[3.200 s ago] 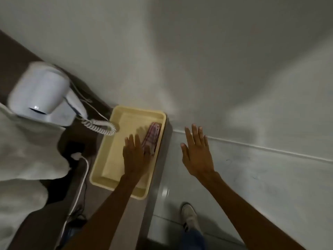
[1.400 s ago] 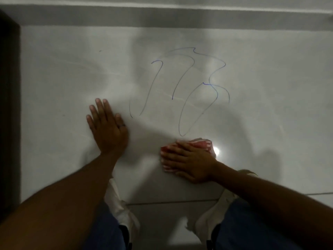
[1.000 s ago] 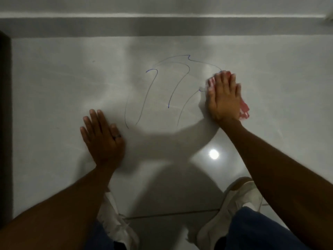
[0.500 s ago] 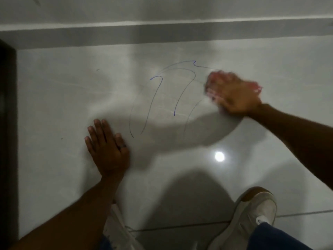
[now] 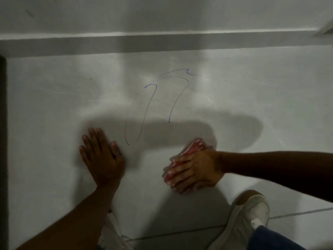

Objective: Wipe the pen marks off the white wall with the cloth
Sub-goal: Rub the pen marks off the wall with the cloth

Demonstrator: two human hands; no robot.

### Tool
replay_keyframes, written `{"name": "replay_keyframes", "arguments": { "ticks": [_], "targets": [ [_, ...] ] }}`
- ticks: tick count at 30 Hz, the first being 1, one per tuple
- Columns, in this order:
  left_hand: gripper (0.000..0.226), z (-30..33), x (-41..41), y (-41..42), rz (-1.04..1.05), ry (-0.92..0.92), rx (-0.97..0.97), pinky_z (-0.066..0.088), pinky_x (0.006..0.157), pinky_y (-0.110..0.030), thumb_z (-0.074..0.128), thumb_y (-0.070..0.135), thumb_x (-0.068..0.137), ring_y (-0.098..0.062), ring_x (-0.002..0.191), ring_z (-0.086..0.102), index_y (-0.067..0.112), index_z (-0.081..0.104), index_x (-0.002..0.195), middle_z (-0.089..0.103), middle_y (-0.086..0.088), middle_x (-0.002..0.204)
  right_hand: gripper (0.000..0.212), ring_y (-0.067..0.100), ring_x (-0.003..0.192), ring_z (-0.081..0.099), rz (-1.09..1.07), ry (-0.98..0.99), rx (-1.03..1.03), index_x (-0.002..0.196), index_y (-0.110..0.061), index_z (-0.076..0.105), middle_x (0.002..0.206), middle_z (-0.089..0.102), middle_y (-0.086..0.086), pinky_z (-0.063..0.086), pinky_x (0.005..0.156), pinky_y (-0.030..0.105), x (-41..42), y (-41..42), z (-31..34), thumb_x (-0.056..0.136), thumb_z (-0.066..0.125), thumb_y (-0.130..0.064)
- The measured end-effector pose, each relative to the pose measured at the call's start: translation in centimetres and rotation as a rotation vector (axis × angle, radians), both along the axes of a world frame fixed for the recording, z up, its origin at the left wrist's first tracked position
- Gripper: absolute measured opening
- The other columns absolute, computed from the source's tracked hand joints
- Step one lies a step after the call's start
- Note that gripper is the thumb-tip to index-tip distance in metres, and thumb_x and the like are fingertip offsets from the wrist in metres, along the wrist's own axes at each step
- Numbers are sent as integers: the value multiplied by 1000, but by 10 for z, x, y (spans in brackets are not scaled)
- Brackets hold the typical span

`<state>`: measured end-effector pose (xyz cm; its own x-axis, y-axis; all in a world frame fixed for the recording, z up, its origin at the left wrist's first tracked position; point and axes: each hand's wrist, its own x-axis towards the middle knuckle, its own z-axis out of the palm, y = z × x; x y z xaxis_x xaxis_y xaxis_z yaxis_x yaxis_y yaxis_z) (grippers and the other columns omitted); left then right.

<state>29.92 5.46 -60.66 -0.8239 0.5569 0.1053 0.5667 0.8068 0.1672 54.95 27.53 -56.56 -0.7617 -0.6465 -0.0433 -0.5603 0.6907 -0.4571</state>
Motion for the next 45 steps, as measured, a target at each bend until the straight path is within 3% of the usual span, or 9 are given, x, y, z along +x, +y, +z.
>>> {"name": "replay_keyframes", "arguments": {
  "ticks": [4, 13, 15, 23, 27, 33, 35, 42, 45],
  "targets": [
    [59, 0, -1, -1, 16, 24, -2, 24, 133, -58, 34, 35, 113, -40, 163, 31, 9, 35, 167, 35, -18, 174, 53, 28, 163, 27, -238, -16, 147, 160, -23, 43, 172, 36, 4, 24, 132, 59, -36, 65, -4, 110, 45, -39],
    [59, -1, -1, 0, 12, 27, -1, 21, 133, -56, 34, 35, 114, -41, 162, 32, 8, 36, 167, 35, -18, 174, 69, 31, 167, -4, -1643, -243, 318, 169, -28, 7, 181, 2, 5, 4, 135, 58, -119, 158, 10, 108, 1, -59],
    [59, -3, -1, -1, 7, 29, -7, 21, 133, -56, 34, 36, 114, -40, 163, 31, 9, 34, 167, 34, -17, 175, 71, 33, 167, 2, -1532, -238, 288, 169, -22, 14, 180, 9, 9, 8, 135, 59, -142, 120, 16, 106, 3, -53],
    [60, 0, -1, 0, 8, -17, 4, 24, 132, -58, 30, 37, 114, -40, 163, 31, 10, 34, 167, 34, -16, 175, 59, 27, 163, 28, -211, -1, 68, 159, -20, 47, 172, 39, 5, 18, 134, 56, -66, -34, -1, 106, 56, -46],
    [60, 0, -1, -1, 17, -14, 11, 24, 132, -58, 29, 38, 114, -39, 163, 32, 10, 35, 167, 35, -16, 175, 52, 30, 161, 31, -466, -17, 172, 158, -21, 49, 170, 41, 8, 26, 130, 60, -100, 40, -1, 109, 49, -39],
    [60, 1, -1, 1, 23, -9, -12, 22, 133, -57, 32, 36, 114, -39, 163, 30, 10, 33, 168, 34, -15, 175, 72, 32, 167, 9, -1410, -141, 293, 167, -24, 25, 179, 19, 7, 13, 134, 61, -151, 126, 21, 108, 10, -61],
    [60, 1, 1, -2, 18, -27, -14, 22, 133, -57, 31, 37, 114, -38, 164, 29, 11, 31, 169, 32, -15, 176, 71, 35, 166, 11, -1303, -146, 298, 167, -20, 27, 178, 21, 10, 16, 132, 63, -150, 86, 15, 107, 22, -58],
    [60, 5, 2, 2, 18, -50, -2, 23, 133, -59, 30, 36, 114, -40, 162, 32, 9, 34, 167, 34, -17, 175, 62, 27, 165, 23, -137, -7, 58, 160, -20, 46, 173, 36, 5, 24, 131, 60, -37, 2, 1, 103, 58, -43],
    [61, 6, 0, 2, 29, -66, -12, 22, 133, -59, 30, 37, 113, -39, 164, 29, 9, 33, 168, 33, -16, 176, 53, 27, 163, 28, -191, 53, 141, 154, -21, 55, 169, 43, 5, 29, 129, 58, -54, 69, -4, 104, 58, -38]
  ]
}}
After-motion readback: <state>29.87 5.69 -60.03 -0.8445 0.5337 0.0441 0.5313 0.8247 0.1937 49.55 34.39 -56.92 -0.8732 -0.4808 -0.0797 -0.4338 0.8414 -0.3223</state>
